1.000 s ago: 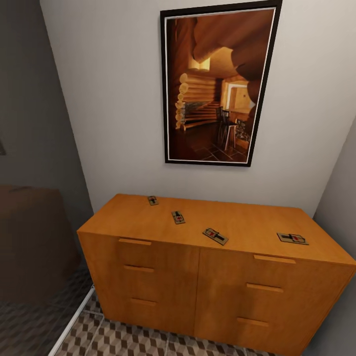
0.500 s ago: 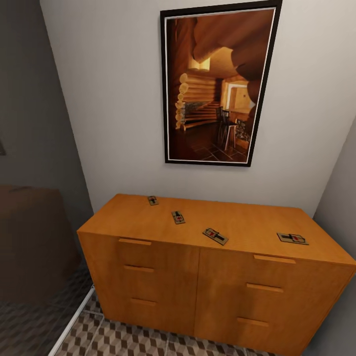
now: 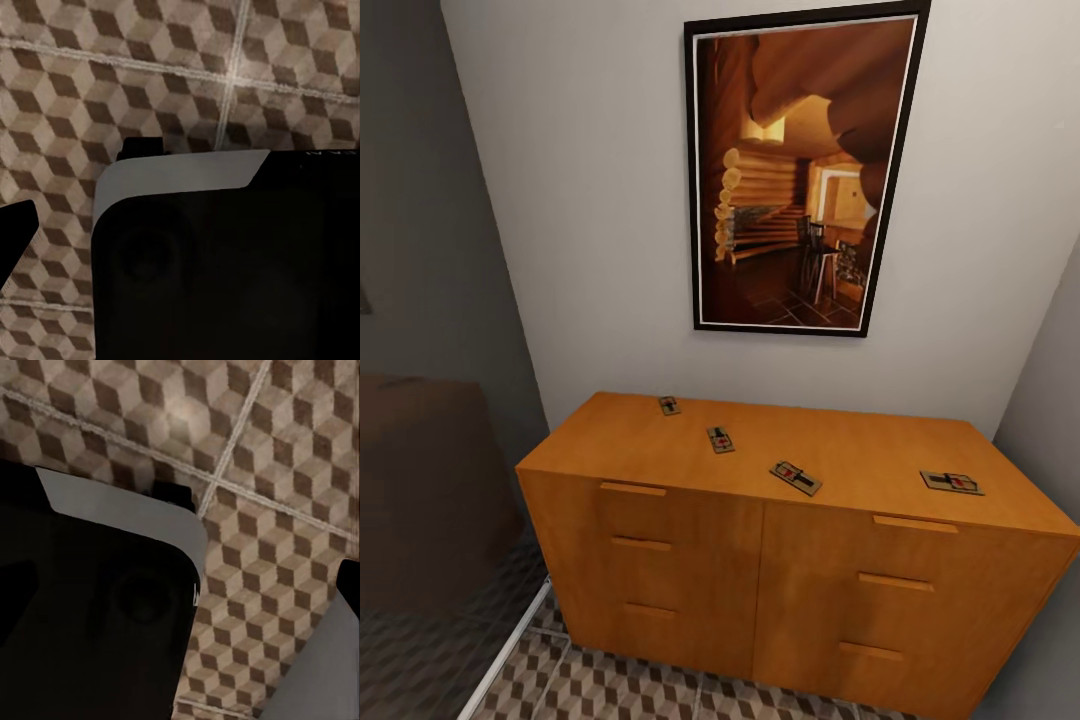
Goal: Take the four mousetraps from the cabinet in the bathroom and place them on the bathroom floor. Make sure all four end up on the same floor surface, and ensure that at least two of them are either under or directly next to the same bathroom sink.
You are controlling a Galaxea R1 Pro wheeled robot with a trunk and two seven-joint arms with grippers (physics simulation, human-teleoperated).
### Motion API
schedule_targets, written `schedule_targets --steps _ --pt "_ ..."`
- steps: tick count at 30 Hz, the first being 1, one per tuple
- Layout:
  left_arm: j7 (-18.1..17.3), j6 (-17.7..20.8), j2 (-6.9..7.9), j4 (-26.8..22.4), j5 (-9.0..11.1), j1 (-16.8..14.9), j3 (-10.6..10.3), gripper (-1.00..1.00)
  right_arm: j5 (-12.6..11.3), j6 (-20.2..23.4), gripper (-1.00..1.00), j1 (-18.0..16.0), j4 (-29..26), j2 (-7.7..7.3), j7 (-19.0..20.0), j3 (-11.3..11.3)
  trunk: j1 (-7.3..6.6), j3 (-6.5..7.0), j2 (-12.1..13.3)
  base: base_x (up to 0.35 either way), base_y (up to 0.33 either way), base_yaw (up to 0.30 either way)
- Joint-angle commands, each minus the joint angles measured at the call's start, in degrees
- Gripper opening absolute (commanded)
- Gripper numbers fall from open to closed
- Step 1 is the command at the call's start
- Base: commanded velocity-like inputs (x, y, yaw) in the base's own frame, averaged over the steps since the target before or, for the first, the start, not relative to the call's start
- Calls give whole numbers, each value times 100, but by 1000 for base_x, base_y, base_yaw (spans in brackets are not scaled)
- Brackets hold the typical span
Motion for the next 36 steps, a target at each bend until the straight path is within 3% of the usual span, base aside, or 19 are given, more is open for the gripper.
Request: schedule_targets --steps 1,9,14,23,31,36 --pt "-6 182 3 -169 2 1 1 100 41 204 100 -1 -235 5 4 19 0 -6 -3 0 0 0" --pt "-10 981 12 -1042 2 1 23 100 37 997 100 1 -1280 15 34 27 0 -6 -3 0 0 0" --pt "-17 1680 10 -1868 -3 1 34 100 25 1596 100 1 -2109 17 45 80 0 -6 -3 0 0 0" --pt "-47 2955 12 -3486 1 1 15 100 -30 2571 100 1 -3695 4 55 737 0 -6 -3 0 0 0" --pt "-53 3657 32 -4295 3 1 23 100 -58 3274 100 1 -4623 6 57 828 0 -6 -3 0 0 0" --pt "-58 3868 48 -4561 2 1 26 100 -59 3420 100 1 -4851 -3 57 817 0 -6 -3 0 0 0"
